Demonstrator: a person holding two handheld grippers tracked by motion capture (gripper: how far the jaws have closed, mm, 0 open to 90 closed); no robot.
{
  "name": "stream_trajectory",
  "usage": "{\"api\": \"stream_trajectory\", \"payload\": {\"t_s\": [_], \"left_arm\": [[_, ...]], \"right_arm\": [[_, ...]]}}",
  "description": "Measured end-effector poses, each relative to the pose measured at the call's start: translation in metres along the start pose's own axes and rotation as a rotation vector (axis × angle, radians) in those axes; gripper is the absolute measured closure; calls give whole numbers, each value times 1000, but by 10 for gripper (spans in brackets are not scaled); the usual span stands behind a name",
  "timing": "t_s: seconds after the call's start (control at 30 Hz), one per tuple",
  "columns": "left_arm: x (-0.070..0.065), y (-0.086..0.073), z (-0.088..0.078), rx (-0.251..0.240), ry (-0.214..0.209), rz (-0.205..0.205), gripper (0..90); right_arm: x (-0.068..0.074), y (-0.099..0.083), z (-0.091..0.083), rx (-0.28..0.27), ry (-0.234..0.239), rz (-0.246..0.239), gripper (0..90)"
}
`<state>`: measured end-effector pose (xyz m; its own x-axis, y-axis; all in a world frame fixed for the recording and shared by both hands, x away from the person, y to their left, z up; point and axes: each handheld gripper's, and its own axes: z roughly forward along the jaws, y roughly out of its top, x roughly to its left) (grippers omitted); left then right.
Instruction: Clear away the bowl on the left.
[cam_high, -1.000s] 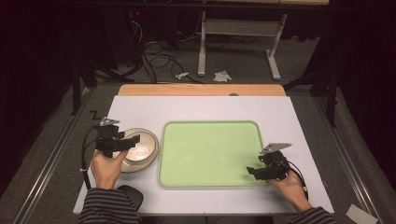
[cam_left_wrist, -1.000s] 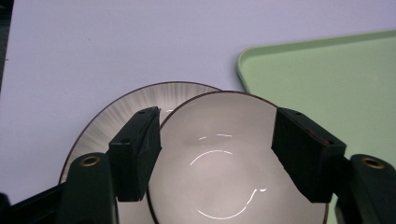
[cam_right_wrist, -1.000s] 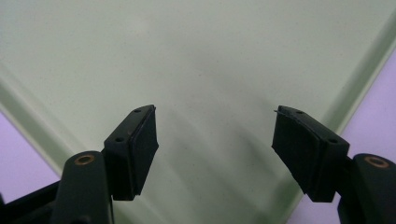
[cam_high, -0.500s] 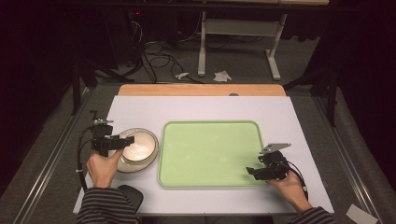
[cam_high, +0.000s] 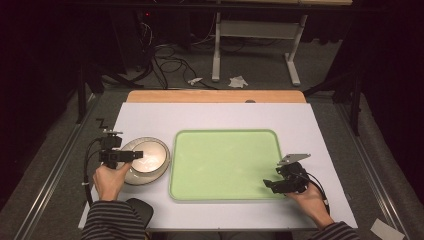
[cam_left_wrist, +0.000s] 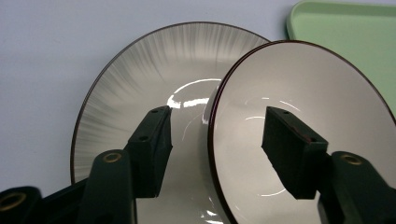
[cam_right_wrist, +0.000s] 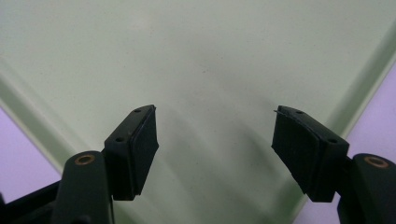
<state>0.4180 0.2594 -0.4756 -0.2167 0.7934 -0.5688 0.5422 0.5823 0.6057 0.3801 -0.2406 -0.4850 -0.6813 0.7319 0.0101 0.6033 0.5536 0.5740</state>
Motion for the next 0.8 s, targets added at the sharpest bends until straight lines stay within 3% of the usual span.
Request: {"api": "stream_trajectory", "payload": {"t_s": [0.17,0.8], "left_arm": [[3,-4,6,42,25,4,458],[1,-10,12,97,65,21,641]], "right_arm": [[0,0,0,0,0,-1,326],[1,0,0,1,4,-8,326]]}}
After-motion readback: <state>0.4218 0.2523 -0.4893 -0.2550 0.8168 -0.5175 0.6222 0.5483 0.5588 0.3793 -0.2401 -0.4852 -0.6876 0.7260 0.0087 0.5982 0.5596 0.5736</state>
